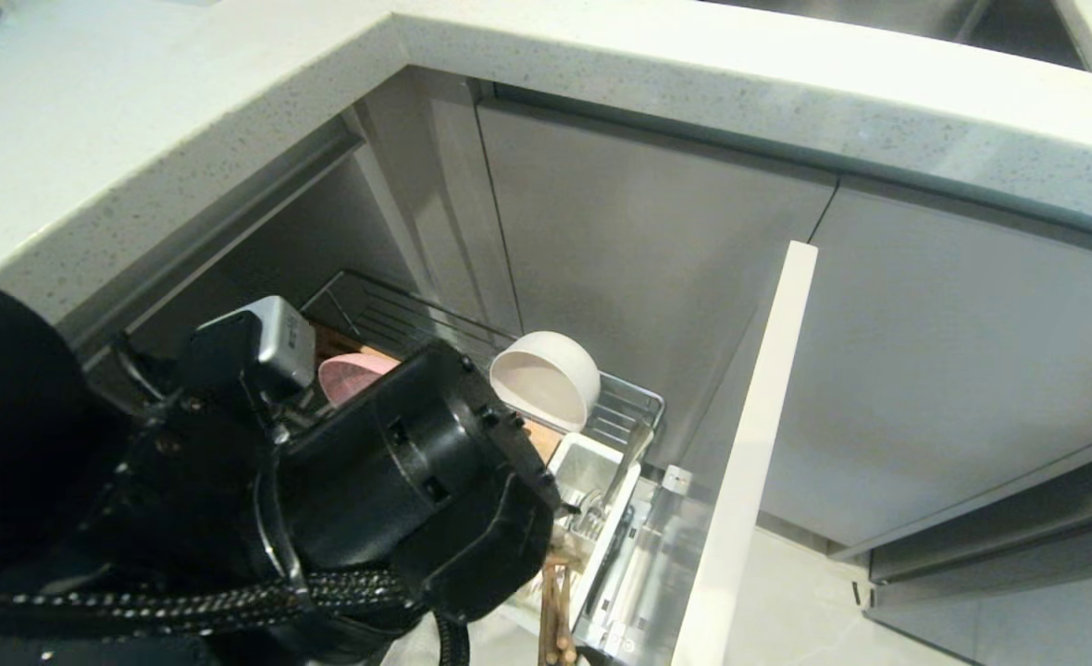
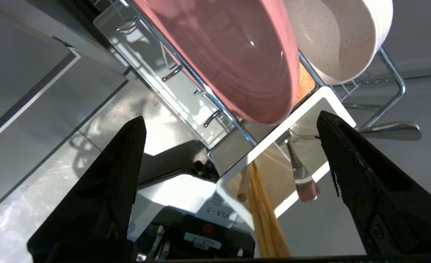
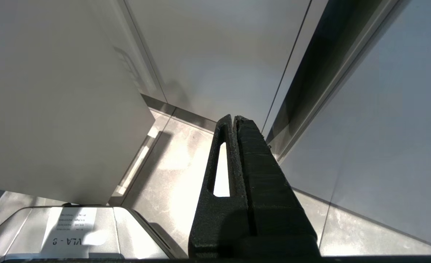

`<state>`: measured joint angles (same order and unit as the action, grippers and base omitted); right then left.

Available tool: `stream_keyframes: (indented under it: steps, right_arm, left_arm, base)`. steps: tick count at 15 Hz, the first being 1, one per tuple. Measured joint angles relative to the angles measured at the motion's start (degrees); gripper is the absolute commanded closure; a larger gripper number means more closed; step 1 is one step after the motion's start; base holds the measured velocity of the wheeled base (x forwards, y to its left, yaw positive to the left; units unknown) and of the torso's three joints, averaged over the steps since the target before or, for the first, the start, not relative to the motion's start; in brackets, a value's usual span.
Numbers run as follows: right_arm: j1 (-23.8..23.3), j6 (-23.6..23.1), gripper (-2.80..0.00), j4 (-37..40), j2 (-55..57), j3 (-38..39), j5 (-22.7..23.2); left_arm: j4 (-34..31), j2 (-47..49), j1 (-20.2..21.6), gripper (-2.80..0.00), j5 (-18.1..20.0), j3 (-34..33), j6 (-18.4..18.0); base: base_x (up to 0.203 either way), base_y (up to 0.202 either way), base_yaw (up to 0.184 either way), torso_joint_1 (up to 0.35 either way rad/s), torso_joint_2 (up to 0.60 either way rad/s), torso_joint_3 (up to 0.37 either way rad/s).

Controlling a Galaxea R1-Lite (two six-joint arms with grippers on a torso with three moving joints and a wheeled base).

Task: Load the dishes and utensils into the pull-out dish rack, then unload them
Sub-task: Take the plate out of the cupboard

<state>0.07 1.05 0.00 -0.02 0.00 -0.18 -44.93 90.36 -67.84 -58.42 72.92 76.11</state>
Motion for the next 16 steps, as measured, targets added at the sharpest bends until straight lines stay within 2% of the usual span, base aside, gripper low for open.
stream_keyframes:
  steps: [6, 13, 14, 16]
  right_arm:
    - [0.00, 0.00, 0.00, 0.00, 0.00, 0.00, 0.00]
    - [0.00, 0.00, 0.00, 0.00, 0.00, 0.00, 0.00]
    - [0.00, 0.00, 0.00, 0.00, 0.00, 0.00, 0.00]
    - [0.00, 0.00, 0.00, 0.00, 0.00, 0.00, 0.02]
  left_arm:
    - [4.17, 3.85, 4.67, -2.80, -2.13, -0.40, -0.06]
    - [6.83, 6.14, 6.11, -2.80, -2.57, -0.21, -0.23]
    - [6.81, 6.33, 6.18, 0.00, -2.58, -0.10, -0.31]
    - [6.84, 6.53, 6.21, 0.00, -2.57, -0.05, -0.34]
  base:
    - [0.000, 0.000, 0.000, 0.000, 0.00, 0.000]
    - [0.000, 0.000, 0.000, 0.000, 0.00, 0.000]
    - [0.000, 0.000, 0.000, 0.000, 0.00, 0.000]
    - [0.000, 0.000, 0.000, 0.000, 0.00, 0.000]
